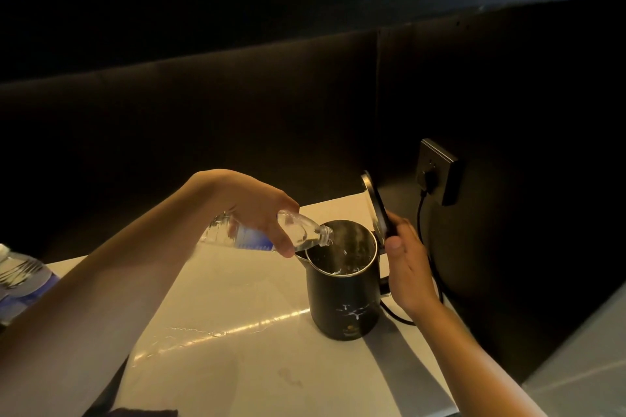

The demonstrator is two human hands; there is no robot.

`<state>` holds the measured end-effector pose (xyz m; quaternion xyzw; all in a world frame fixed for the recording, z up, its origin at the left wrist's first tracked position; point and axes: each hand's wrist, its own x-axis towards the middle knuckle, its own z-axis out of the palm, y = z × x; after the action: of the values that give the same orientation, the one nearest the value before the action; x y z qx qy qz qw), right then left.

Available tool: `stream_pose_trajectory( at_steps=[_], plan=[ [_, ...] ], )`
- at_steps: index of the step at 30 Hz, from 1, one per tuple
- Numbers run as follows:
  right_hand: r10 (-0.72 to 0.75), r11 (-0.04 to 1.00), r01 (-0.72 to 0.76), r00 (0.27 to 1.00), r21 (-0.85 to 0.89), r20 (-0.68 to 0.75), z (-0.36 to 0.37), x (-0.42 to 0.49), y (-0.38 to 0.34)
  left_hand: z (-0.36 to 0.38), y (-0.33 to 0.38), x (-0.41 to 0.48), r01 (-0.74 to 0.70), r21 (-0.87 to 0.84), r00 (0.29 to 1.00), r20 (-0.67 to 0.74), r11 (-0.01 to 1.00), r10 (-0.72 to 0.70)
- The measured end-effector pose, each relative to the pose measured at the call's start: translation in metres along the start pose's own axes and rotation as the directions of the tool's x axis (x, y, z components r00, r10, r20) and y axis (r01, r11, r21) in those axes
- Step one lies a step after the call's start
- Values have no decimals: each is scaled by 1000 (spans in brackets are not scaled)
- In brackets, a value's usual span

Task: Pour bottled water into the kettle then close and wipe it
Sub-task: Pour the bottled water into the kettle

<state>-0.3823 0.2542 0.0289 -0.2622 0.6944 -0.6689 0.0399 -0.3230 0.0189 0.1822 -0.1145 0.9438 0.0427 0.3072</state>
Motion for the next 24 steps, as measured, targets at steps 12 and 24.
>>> stream_pose_trajectory(
  at_steps=[12, 24],
  plan=[
    [-20, 1000, 20, 1000, 8, 4, 0, 0, 0, -3, 1, 8, 12, 27, 999, 50, 1000, -13],
    [1, 1000, -1, 1000, 15, 10, -1, 1, 2, -9, 7, 12, -3, 89, 998, 62, 996, -3]
  ],
)
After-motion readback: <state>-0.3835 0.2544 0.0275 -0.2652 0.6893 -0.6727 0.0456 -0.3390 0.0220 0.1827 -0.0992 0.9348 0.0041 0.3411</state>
